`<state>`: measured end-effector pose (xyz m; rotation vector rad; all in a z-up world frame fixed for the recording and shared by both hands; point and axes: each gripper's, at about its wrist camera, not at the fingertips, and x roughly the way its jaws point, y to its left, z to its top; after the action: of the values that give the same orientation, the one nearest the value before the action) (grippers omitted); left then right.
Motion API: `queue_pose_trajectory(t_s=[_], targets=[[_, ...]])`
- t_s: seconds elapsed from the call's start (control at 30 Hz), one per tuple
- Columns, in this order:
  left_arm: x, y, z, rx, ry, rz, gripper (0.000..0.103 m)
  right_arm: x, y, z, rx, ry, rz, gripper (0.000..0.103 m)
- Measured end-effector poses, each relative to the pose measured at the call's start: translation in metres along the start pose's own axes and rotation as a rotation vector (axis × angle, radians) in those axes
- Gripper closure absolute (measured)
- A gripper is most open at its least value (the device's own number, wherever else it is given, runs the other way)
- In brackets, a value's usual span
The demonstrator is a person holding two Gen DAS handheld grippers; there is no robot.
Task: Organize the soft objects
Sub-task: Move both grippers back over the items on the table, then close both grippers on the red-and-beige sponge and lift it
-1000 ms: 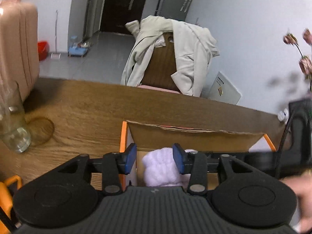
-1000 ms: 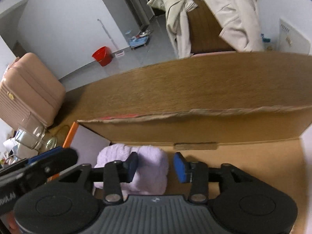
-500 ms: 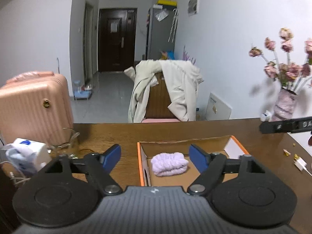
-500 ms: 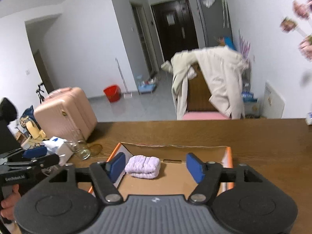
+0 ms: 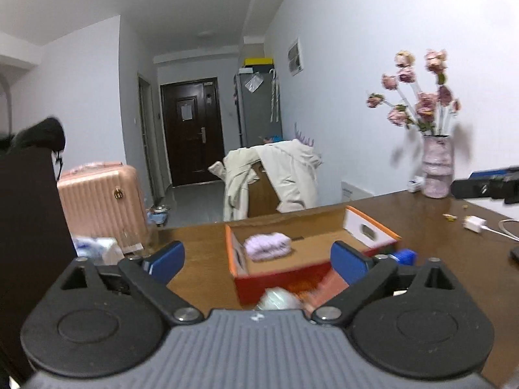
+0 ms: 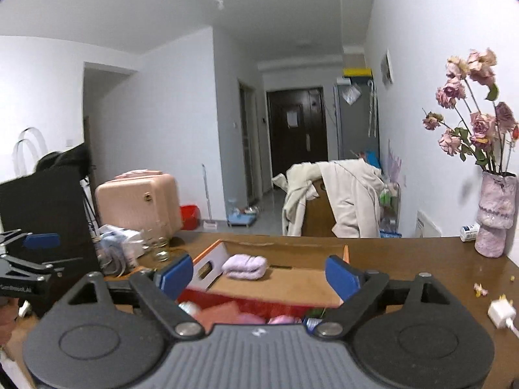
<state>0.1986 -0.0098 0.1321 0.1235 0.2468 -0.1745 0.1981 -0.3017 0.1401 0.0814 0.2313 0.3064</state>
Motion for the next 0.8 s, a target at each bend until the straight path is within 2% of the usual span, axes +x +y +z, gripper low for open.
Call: queue_pose_trajectory(t_s=[0.07, 0.17, 0.27, 0.37, 0.57, 0.63, 0.67, 0.8], targets=[[-0.02, -0.01, -0.024, -0.025, -0.002, -0.014, 0.002, -0.017, 0.009, -0.027, 0.002, -0.022, -0.004, 0.007], [-0.045, -0.023, -0.056, -0.032, -0.004, -0.007, 0.0, -0.029, 0.021, -0.068, -0.003, -0.027, -0.059, 0.007], [-0.06, -0.031, -0.083, -0.042, 0.036, 0.004, 0.0, -0.042, 0.026, -0.103, 0.027, 0.008, -0.082, 0.007], [-0.059, -0.035, -0.092, -0.03, 0.077, -0.004, 0.0, -0.046, 0.027, -0.123, 0.054, 0.049, -0.074, 0.007], [-0.036, -0.037, -0.087, -0.064, 0.077, -0.023, 0.0, -0.031, 0.026, -0.122, 0.061, 0.059, -0.035, 0.009], [-0.023, -0.038, -0.085, -0.081, 0.088, -0.035, 0.0, -0.021, 0.024, -0.121, 0.082, 0.074, -0.01, 0.013], [-0.016, -0.038, -0.084, -0.09, 0.094, -0.043, 0.0, -0.015, 0.023, -0.122, 0.094, 0.088, -0.001, 0.015], [0.017, -0.036, -0.08, -0.146, 0.105, -0.1, 0.004, 0.018, 0.011, -0.115, 0.144, 0.133, 0.03, 0.037]])
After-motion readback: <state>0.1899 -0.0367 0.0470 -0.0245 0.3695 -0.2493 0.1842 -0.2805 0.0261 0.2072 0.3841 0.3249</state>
